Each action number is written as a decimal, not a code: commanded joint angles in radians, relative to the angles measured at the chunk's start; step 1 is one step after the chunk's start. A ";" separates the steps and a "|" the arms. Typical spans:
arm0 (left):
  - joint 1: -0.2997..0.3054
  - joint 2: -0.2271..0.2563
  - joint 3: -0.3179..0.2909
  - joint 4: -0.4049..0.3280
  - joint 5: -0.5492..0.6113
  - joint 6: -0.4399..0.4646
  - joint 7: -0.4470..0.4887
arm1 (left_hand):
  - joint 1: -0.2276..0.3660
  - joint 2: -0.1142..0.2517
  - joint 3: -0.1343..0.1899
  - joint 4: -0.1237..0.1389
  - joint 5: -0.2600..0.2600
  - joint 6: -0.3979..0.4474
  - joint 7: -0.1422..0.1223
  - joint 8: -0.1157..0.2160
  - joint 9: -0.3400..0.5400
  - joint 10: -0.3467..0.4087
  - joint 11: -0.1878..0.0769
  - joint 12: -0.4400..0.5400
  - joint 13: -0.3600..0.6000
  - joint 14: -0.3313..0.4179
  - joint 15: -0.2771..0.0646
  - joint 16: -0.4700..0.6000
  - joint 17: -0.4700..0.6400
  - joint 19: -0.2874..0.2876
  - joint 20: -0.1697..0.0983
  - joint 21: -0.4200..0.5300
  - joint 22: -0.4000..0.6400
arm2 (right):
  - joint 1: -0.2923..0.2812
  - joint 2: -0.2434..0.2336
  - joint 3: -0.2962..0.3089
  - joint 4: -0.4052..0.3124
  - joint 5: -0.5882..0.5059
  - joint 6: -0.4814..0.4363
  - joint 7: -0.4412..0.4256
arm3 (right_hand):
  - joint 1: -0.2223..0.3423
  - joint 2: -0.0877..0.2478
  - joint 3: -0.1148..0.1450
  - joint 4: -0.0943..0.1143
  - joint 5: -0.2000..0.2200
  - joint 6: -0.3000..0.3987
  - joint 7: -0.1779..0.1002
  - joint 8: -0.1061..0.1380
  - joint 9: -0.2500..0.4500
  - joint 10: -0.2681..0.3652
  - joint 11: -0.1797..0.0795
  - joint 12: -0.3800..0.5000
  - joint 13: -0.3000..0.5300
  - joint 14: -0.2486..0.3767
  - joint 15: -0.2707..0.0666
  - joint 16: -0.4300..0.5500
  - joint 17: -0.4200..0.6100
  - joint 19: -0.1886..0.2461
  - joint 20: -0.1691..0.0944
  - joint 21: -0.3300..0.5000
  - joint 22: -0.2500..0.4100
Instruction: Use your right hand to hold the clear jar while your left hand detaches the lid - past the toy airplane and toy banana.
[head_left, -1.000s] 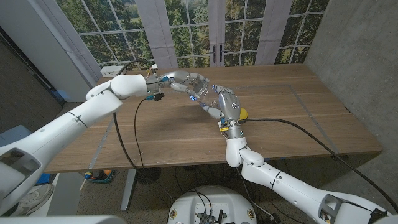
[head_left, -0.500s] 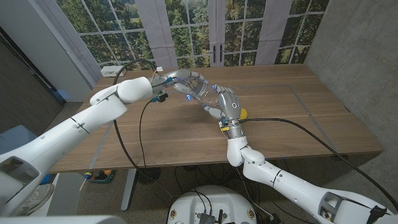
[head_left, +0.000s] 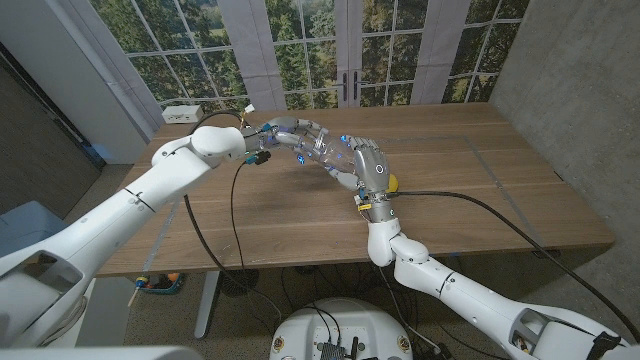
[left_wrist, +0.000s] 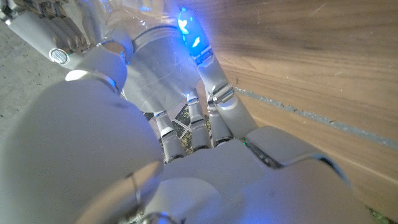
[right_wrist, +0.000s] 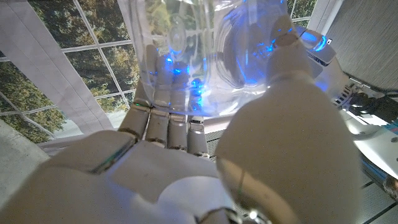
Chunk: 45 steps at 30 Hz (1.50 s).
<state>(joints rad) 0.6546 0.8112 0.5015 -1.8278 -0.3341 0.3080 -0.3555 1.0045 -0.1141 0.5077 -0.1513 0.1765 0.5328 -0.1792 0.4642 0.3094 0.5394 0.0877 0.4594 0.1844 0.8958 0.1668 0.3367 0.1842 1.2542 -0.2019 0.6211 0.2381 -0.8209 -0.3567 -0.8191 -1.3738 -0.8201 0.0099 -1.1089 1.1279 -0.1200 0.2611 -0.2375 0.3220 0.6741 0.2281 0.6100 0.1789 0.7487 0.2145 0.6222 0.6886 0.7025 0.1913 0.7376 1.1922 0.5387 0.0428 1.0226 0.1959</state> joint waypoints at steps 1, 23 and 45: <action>-0.062 -0.058 0.014 0.149 -0.324 0.109 -0.151 | 0.031 0.306 0.039 0.034 0.002 0.377 0.375 0.031 0.108 0.676 -0.126 -0.002 0.002 0.463 -0.393 -0.004 0.002 0.004 -0.005 0.012 0.004 | -0.039 0.061 0.114 0.050 -0.122 0.134 -0.008 | 0.055 0.072 0.101 0.095 0.005 0.438 -0.339 0.006 0.011 0.396 -0.387 -0.002 0.020 0.325 -0.416 0.000 0.026 -0.100 -0.180 0.002 0.000; -0.264 -0.046 0.165 0.254 -0.426 0.329 -0.387 | -0.292 0.310 0.143 0.307 0.014 0.521 0.383 0.012 0.162 0.816 -0.060 -0.075 0.002 0.526 -0.365 0.052 0.012 0.015 0.017 0.130 0.020 | -0.073 0.112 0.243 0.092 -0.282 0.251 -0.008 | 0.052 0.078 0.103 0.099 0.008 0.433 -0.352 0.003 0.017 0.388 -0.390 -0.017 0.038 0.313 -0.417 -0.010 0.027 -0.128 -0.196 0.011 0.000; -0.330 -0.037 0.194 0.259 -0.503 0.556 -0.397 | -0.781 0.304 0.212 0.355 0.100 0.626 0.384 0.000 0.123 0.877 -0.016 -0.034 -0.001 0.523 -0.348 0.187 -0.009 0.045 0.023 0.164 0.012 | -0.095 0.125 0.294 0.087 -0.320 0.278 -0.008 | 0.049 0.077 0.103 0.099 0.011 0.437 -0.358 0.003 0.018 0.392 -0.397 -0.032 0.042 0.309 -0.418 -0.017 0.027 -0.140 -0.200 0.023 -0.001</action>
<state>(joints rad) 0.3561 0.7720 0.6899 -1.5712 -0.7772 0.7326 -0.6731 0.5116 -0.0722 0.4642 -0.0429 0.2668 0.3016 -0.3477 0.4594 0.4243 0.6092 0.1821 0.4105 0.1775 1.2244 -0.0481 0.5111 0.1766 1.2921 -0.1795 0.7804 0.2505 -0.9011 -0.2493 -0.5703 -1.2898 -1.1141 0.2708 -1.1173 1.0960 -0.1514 0.2608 -0.2373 0.3298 0.6954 0.2324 0.6058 0.1784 0.7481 0.2138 0.5909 0.7244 0.7152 0.2041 0.7181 1.2174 0.5137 0.0679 1.0416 0.1942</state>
